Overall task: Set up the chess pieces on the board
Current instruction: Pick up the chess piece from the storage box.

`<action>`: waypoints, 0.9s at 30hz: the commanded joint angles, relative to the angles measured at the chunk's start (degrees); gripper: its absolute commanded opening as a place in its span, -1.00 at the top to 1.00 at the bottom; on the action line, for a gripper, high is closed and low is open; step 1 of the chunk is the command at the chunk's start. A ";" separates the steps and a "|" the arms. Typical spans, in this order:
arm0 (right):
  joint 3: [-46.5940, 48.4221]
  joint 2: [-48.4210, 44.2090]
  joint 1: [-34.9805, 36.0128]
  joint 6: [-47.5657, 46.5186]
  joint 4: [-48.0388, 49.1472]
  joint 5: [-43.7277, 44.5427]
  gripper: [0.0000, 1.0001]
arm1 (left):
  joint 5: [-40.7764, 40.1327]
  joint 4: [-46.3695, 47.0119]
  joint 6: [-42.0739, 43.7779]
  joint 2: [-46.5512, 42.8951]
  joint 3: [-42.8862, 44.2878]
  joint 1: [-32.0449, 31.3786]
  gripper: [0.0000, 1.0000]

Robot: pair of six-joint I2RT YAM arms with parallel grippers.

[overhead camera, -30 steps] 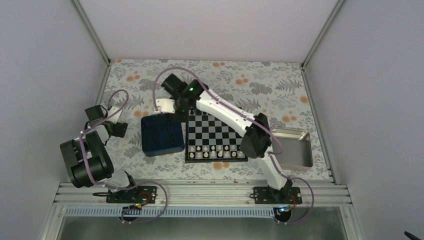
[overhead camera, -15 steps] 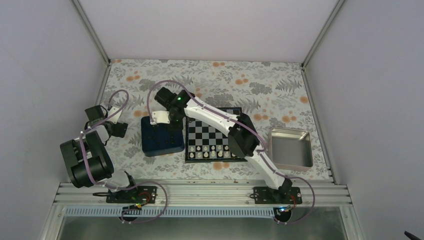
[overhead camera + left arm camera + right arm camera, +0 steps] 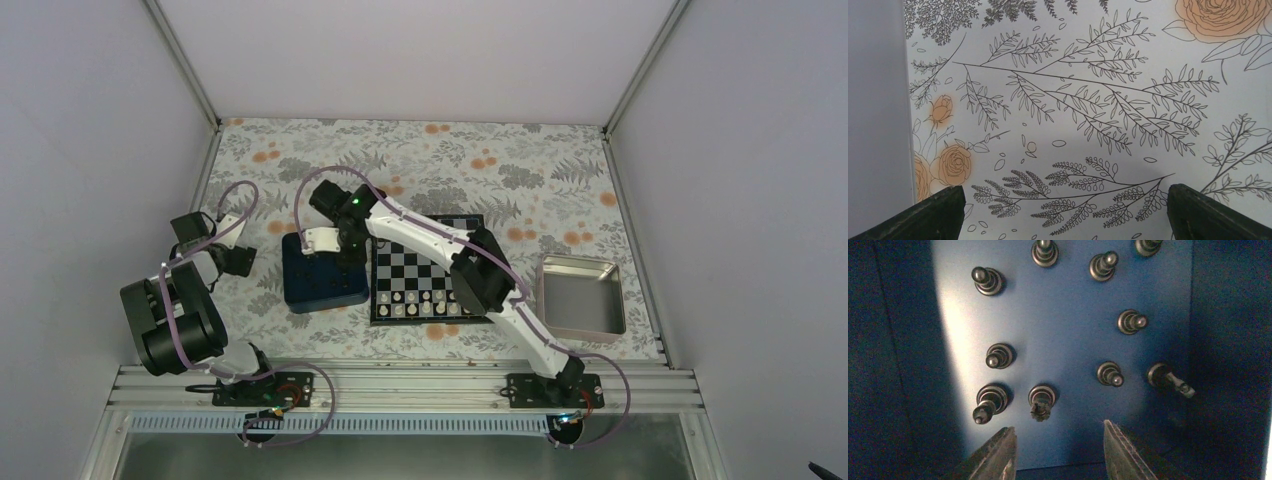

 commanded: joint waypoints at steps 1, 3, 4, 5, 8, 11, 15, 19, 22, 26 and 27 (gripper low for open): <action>-0.61 1.79 0.03 -0.30 0.50 -1.63 0.09 | 1.29 1.05 0.31 -0.34 -0.51 0.19 -1.00; -0.61 2.06 0.03 -0.38 0.67 -1.82 0.09 | 1.29 1.05 0.31 -0.32 -0.50 0.23 -1.00; -0.61 2.21 0.03 -0.38 0.75 -1.96 0.09 | 1.29 1.05 0.29 -0.27 -0.51 0.19 -1.00; -0.61 2.37 0.03 -0.45 0.70 -2.07 0.09 | 1.32 1.05 0.37 -0.30 -0.47 0.15 -1.00; -0.70 2.79 0.07 -0.38 1.17 -2.43 0.09 | 1.32 1.19 0.37 -0.10 -0.55 0.21 -1.00; -0.70 3.13 0.03 -0.13 2.04 -2.98 0.08 | 1.26 1.23 0.37 -0.07 -0.58 0.22 -1.00; -0.71 3.66 0.05 -0.18 2.35 -3.41 0.08 | 1.25 1.28 0.48 0.25 -0.56 0.20 -1.00; -0.71 4.22 0.05 -0.21 2.35 -3.51 0.10 | 1.33 1.32 0.60 0.58 -0.58 0.20 -1.00; -0.87 4.36 0.03 0.01 2.52 -3.44 0.19 | 1.48 1.26 0.66 0.66 -0.56 0.27 -1.00; -0.96 4.02 -0.02 0.29 3.09 -3.37 0.54 | 1.59 1.23 0.75 0.74 -0.59 0.18 -1.00; -0.89 3.81 -0.04 0.44 3.25 -3.35 0.62 | 1.68 1.16 0.78 0.72 -0.53 0.25 -1.00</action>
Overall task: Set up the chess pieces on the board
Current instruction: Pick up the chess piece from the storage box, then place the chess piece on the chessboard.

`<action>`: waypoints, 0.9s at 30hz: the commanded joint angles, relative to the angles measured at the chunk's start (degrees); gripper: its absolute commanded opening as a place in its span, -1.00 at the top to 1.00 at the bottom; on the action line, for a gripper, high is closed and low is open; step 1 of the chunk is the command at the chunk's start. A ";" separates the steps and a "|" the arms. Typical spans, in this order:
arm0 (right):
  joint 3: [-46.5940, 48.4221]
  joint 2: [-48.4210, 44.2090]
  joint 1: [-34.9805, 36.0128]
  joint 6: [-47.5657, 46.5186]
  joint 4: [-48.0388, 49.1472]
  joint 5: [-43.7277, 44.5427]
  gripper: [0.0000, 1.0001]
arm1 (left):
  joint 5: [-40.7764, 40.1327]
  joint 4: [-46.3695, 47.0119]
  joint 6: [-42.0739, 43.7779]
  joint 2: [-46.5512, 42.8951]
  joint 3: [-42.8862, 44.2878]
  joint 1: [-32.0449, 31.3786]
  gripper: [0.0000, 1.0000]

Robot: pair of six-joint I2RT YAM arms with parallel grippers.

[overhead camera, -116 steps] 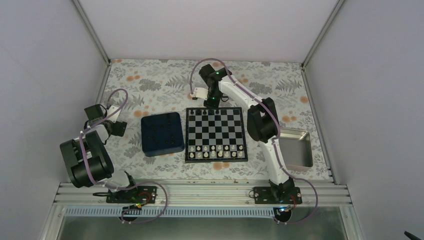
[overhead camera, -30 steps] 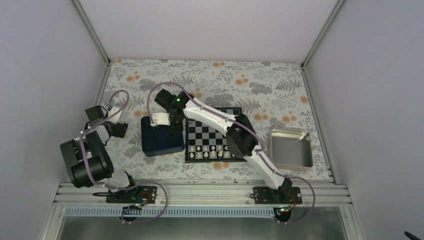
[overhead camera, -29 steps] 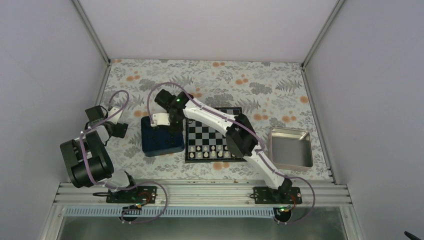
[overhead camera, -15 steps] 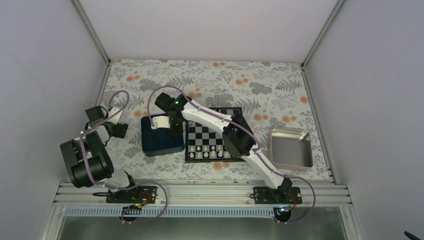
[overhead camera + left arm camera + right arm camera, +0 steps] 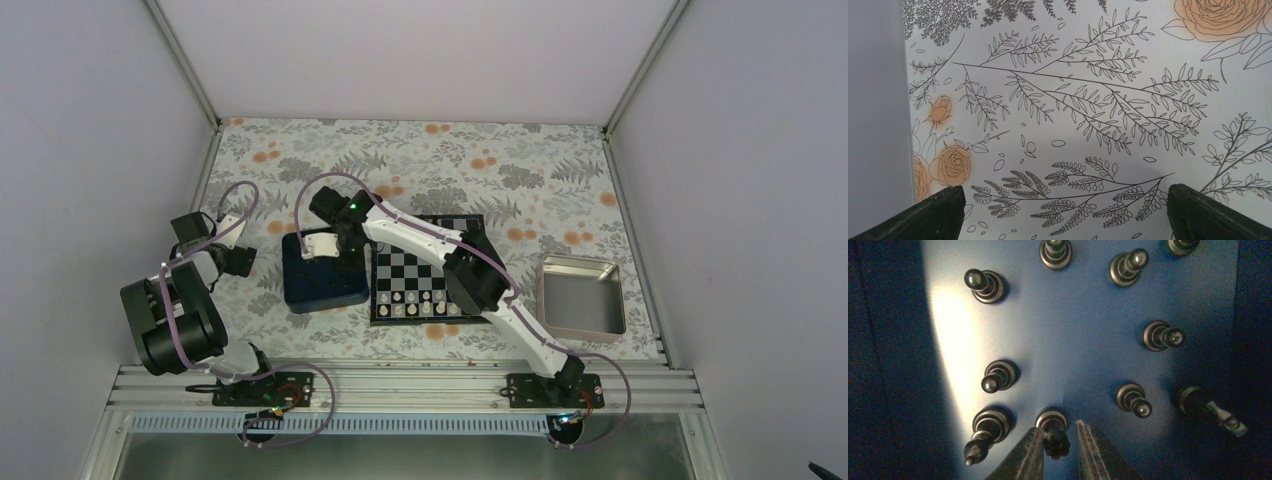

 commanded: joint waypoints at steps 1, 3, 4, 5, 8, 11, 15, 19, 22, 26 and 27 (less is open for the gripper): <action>-0.31 0.56 -0.06 0.65 1.52 -1.05 0.66 | 1.64 1.14 0.51 0.63 -0.41 0.24 -1.00; -0.31 -0.35 -0.11 0.78 1.46 -0.73 0.75 | 1.71 1.14 0.47 0.61 -0.40 0.16 -1.00; -0.31 -1.07 -0.19 0.80 1.35 -0.60 0.78 | 1.70 1.07 0.50 0.54 -0.38 0.17 -1.00; -0.19 -1.94 -0.28 0.78 1.10 -0.65 0.81 | 1.67 1.06 0.47 0.56 -0.35 0.21 -1.00; 0.19 -5.30 -1.15 1.02 0.32 -0.76 0.87 | 1.61 1.05 0.47 0.24 -0.38 0.26 -1.00; 0.17 -9.65 -2.87 1.43 -0.42 -0.59 0.88 | 1.53 1.10 0.45 0.10 -0.41 0.26 -1.00; -0.60 -15.71 -6.98 2.34 -1.20 0.57 0.89 | 1.25 1.23 0.38 0.03 -0.39 0.19 -1.00; -5.93 -23.07 -13.45 2.65 -0.10 2.66 0.89 | 1.05 1.23 0.34 -0.14 -0.34 0.18 -1.00; -11.66 -27.24 -20.00 2.47 1.31 3.37 0.89 | 0.89 1.24 0.21 -0.39 -0.27 0.21 -1.00; -20.19 -31.53 -28.88 1.92 3.59 3.10 0.88 | 0.63 1.35 0.18 -0.37 -0.32 0.26 -1.00; -22.46 -32.47 -30.45 1.59 4.38 2.97 0.88 | 0.59 1.40 0.12 -0.28 -0.32 0.22 -1.00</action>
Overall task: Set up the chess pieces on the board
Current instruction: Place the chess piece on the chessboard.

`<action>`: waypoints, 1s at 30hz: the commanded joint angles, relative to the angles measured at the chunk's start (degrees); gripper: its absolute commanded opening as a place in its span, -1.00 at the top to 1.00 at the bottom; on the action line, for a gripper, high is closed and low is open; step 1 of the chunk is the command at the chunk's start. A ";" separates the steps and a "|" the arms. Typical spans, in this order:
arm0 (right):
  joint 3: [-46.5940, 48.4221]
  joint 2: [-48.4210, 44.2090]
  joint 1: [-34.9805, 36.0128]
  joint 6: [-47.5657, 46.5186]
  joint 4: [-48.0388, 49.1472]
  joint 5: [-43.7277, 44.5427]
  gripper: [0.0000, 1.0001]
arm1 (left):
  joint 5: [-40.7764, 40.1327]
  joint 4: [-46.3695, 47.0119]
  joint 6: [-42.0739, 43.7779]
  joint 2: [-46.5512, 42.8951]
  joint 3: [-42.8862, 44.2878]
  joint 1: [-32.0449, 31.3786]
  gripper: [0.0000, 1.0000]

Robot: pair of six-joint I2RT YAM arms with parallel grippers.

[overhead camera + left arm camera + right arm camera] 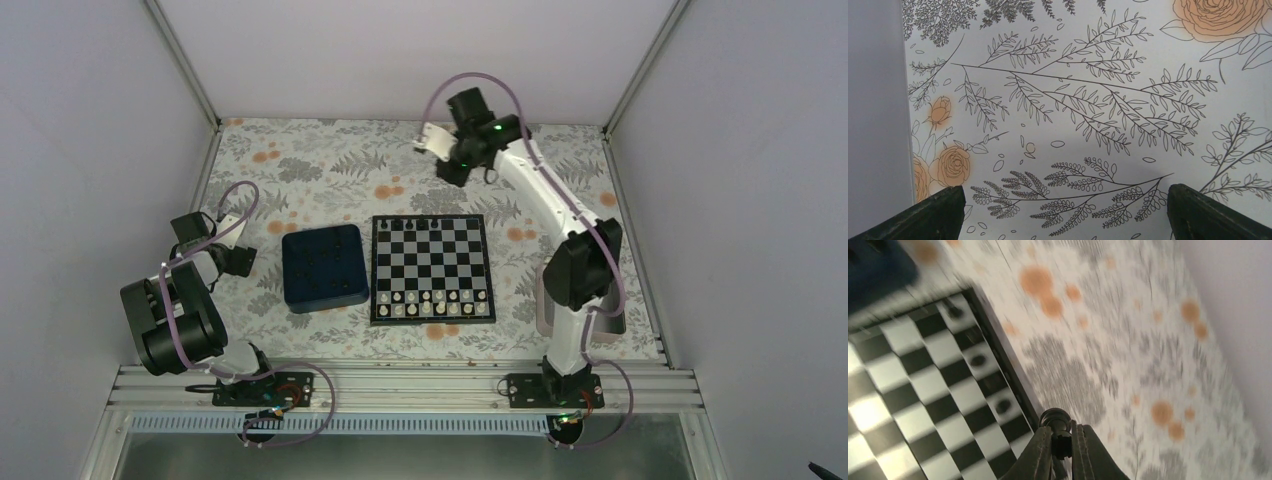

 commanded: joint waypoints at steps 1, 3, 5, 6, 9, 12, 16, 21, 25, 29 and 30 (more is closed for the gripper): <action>-9.99 -2.18 -6.71 -0.11 2.34 0.50 0.88 | 0.44 1.43 0.04 -0.25 -0.32 0.25 -1.00; -13.54 -2.62 -8.46 -0.28 3.26 0.44 0.87 | 0.41 1.46 0.03 -0.05 -0.32 0.18 -1.00; -17.03 -2.60 -9.68 -0.09 4.52 0.69 0.87 | 0.37 1.48 -0.02 0.05 -0.23 0.20 -1.00; -18.79 -2.58 -10.25 0.05 5.45 0.67 0.87 | 0.34 1.42 -0.04 0.06 -0.31 0.18 -1.00; -22.94 -2.27 -11.87 0.45 7.61 -0.10 0.86 | 0.40 1.50 -0.05 -0.10 -0.32 0.20 -1.00; -25.51 -1.66 -12.68 0.57 9.09 -0.78 0.86 | 0.45 1.31 -0.08 0.13 -0.23 0.18 -1.00; -27.41 -0.76 -13.37 0.70 10.65 -0.69 0.86 | 0.45 1.31 -0.10 0.06 -0.23 0.24 -1.00; -28.00 0.52 -14.17 0.59 11.14 -0.92 0.85 | 0.79 1.11 -0.13 -0.01 -0.23 0.22 -1.00; -28.33 1.23 -14.28 0.55 11.82 -1.24 0.85 | 0.78 1.21 -0.11 0.04 -0.27 0.20 -1.00; -27.45 2.43 -14.21 0.61 11.60 -2.48 0.84 | 0.84 1.21 -0.10 0.07 -0.29 0.13 -1.00; -27.09 2.72 -14.17 0.68 11.35 -2.62 0.84 | 0.88 1.13 -0.11 0.12 -0.31 0.19 -1.00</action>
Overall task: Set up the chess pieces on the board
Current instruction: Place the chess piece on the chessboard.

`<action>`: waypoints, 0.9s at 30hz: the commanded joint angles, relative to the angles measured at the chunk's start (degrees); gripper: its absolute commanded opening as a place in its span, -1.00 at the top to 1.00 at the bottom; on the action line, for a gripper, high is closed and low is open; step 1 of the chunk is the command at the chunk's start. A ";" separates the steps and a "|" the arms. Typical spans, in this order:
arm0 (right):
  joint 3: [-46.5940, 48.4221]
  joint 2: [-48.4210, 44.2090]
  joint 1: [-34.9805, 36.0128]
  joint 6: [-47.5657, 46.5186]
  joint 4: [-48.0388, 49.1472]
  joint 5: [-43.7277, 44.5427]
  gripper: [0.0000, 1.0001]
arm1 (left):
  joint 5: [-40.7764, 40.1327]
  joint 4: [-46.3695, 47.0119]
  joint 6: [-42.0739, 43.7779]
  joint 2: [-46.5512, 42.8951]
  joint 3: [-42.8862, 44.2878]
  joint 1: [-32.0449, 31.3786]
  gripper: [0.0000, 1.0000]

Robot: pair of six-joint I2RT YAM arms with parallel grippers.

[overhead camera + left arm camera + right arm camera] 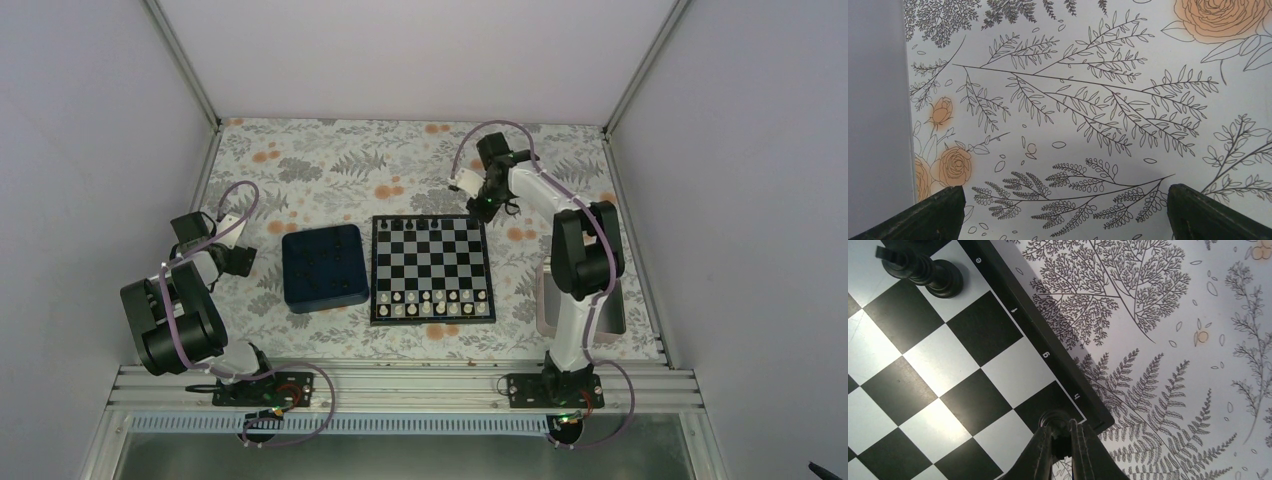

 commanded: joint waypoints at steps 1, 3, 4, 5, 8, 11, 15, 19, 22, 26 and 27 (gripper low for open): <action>0.77 1.86 -0.28 0.72 0.48 -2.28 0.84 | 0.98 0.88 -0.03 0.06 -0.32 0.17 -1.00; 0.55 2.00 -0.24 0.63 0.38 -2.10 0.83 | 1.11 0.91 -0.02 0.12 -0.36 0.20 -1.00; 0.34 2.09 -0.20 0.69 0.43 -1.97 0.83 | 1.07 0.94 -0.02 0.10 -0.40 0.19 -1.00; 0.10 2.05 -0.26 0.63 0.37 -1.88 0.83 | 1.05 0.94 0.02 0.09 -0.29 0.18 -1.00; -0.53 1.95 -0.25 0.47 0.69 -1.71 0.83 | 1.13 0.89 -0.02 0.21 -0.31 0.19 -1.00; -0.92 2.19 -0.30 0.46 0.97 -0.95 0.83 | 1.09 0.85 -0.02 0.18 -0.31 0.20 -1.00; -0.93 2.96 -0.25 0.41 0.89 -0.50 0.83 | 1.16 0.86 0.01 0.24 -0.32 0.18 -1.00; -1.12 3.13 -0.27 0.39 0.72 -0.38 0.81 | 1.22 0.86 0.09 0.23 -0.31 0.14 -1.00; -1.60 2.91 -0.31 0.46 1.51 0.50 0.63 | 1.12 0.86 0.12 0.30 -0.32 0.16 -1.00; -1.08 1.22 -0.24 0.34 1.49 -0.05 0.25 | 1.14 0.86 0.07 0.09 -0.40 0.26 -1.00; -0.43 0.70 -0.20 0.37 0.93 -0.15 0.20 | 1.09 0.86 0.11 0.12 -0.37 0.14 -1.00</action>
